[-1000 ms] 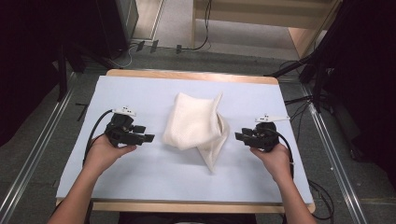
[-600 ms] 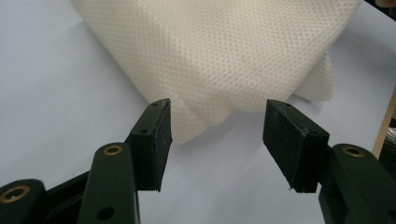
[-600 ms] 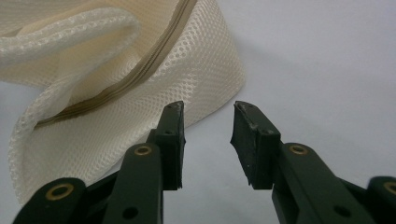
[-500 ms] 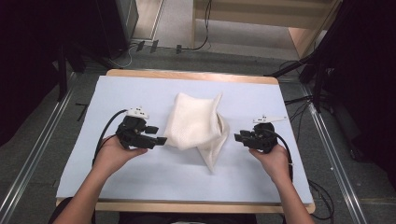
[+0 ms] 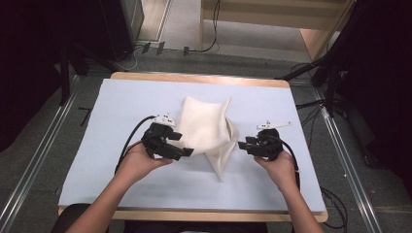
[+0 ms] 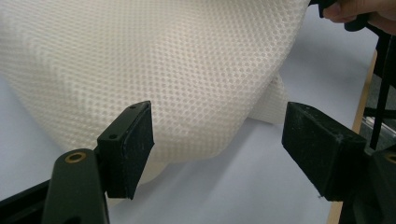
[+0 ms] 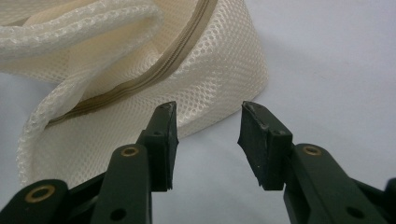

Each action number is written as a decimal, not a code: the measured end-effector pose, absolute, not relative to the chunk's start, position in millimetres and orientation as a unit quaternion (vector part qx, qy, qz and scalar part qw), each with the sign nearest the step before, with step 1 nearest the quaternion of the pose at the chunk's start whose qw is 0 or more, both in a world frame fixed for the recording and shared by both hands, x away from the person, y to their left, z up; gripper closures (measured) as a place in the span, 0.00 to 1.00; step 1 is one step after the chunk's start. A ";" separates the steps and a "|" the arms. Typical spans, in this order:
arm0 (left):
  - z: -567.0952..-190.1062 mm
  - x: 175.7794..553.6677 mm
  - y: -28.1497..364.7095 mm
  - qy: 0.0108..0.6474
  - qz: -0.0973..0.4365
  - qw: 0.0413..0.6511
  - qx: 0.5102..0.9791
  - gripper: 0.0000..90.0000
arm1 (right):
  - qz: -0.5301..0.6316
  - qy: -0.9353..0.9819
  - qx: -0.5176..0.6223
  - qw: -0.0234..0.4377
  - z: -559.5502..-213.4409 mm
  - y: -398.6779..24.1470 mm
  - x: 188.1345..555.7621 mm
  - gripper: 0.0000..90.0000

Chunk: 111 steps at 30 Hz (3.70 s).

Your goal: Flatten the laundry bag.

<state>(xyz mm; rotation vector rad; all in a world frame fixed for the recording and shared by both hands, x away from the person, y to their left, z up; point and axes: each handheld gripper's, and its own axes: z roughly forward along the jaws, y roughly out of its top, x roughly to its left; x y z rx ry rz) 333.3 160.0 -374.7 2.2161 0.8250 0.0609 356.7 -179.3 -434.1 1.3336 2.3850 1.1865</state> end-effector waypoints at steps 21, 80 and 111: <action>-406.8 348.9 145.3 0.339 0.044 0.355 0.870 0.88 | 0.388 0.808 0.435 0.092 -444.1 -147.8 359.7 0.43; -426.7 365.1 303.8 0.525 0.002 0.439 0.729 0.97 | 0.396 0.838 0.370 0.072 -423.1 -65.1 392.4 0.91; -415.0 358.7 327.2 0.506 0.005 0.431 0.747 0.67 | 0.359 0.823 0.427 0.103 -416.6 -192.9 370.5 0.68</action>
